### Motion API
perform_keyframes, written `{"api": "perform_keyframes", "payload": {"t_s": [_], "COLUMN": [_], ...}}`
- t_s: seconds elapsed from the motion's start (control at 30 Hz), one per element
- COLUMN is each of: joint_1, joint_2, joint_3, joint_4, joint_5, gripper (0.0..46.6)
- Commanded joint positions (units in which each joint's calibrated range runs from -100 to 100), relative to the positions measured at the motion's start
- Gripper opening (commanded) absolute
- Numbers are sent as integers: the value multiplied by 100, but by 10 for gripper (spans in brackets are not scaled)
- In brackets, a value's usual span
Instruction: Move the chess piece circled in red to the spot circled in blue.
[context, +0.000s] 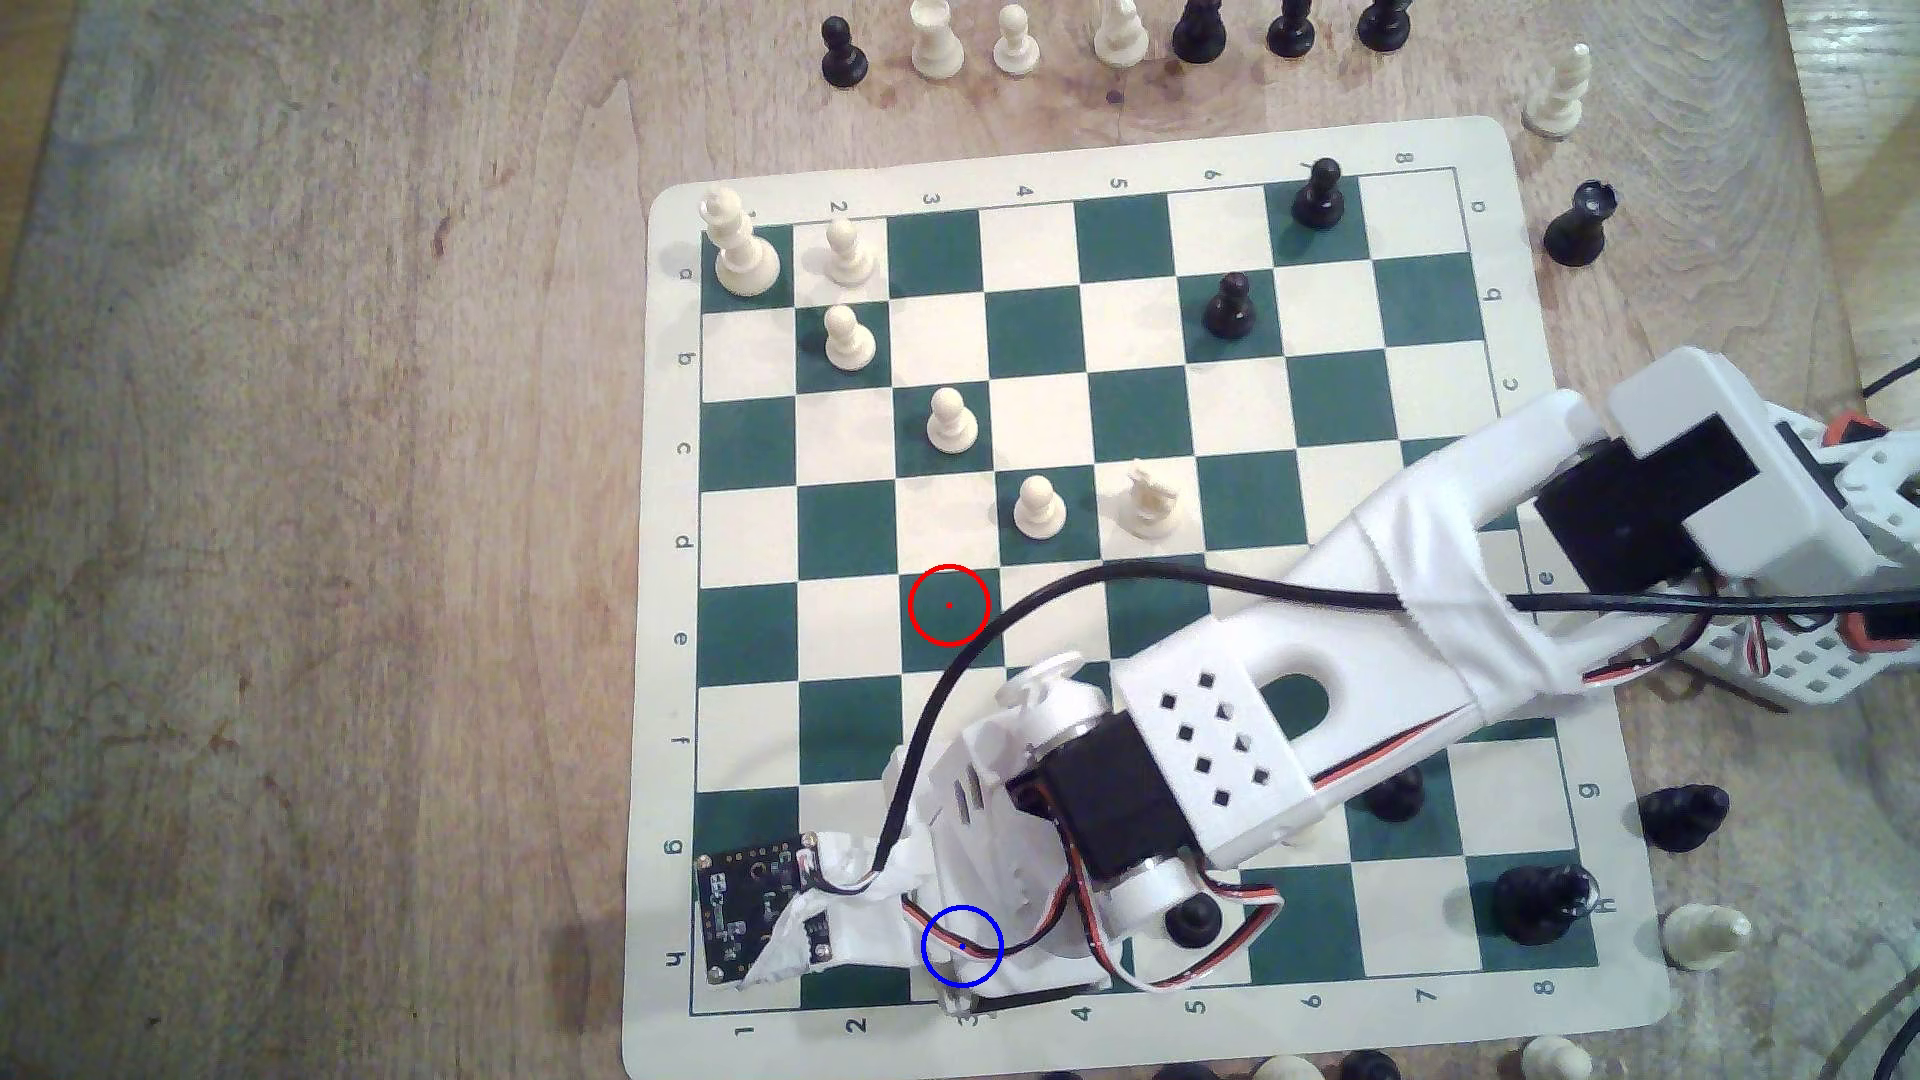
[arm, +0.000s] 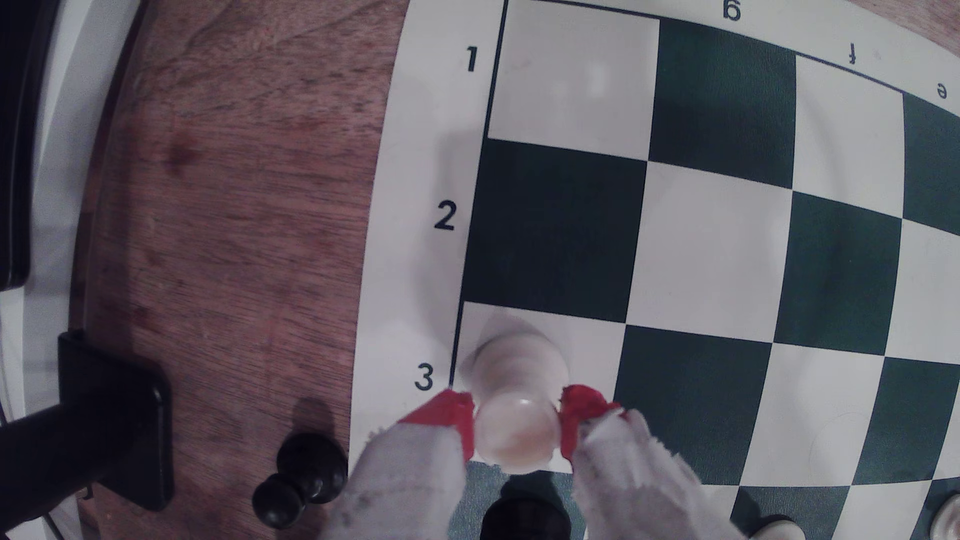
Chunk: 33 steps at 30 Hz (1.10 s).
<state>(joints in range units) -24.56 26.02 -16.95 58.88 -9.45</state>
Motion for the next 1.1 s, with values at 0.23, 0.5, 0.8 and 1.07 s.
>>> {"api": "perform_keyframes", "payload": {"t_s": [0.23, 0.5, 0.8, 1.07], "joint_1": [74, 98, 35, 35], "joint_2": [-276, -191, -174, -140], "joint_3": [-554, -554, -599, -645], "joint_4": [328, 320, 254, 229], "joint_5": [83, 63, 39, 10], "gripper": [3, 5, 4, 5]}}
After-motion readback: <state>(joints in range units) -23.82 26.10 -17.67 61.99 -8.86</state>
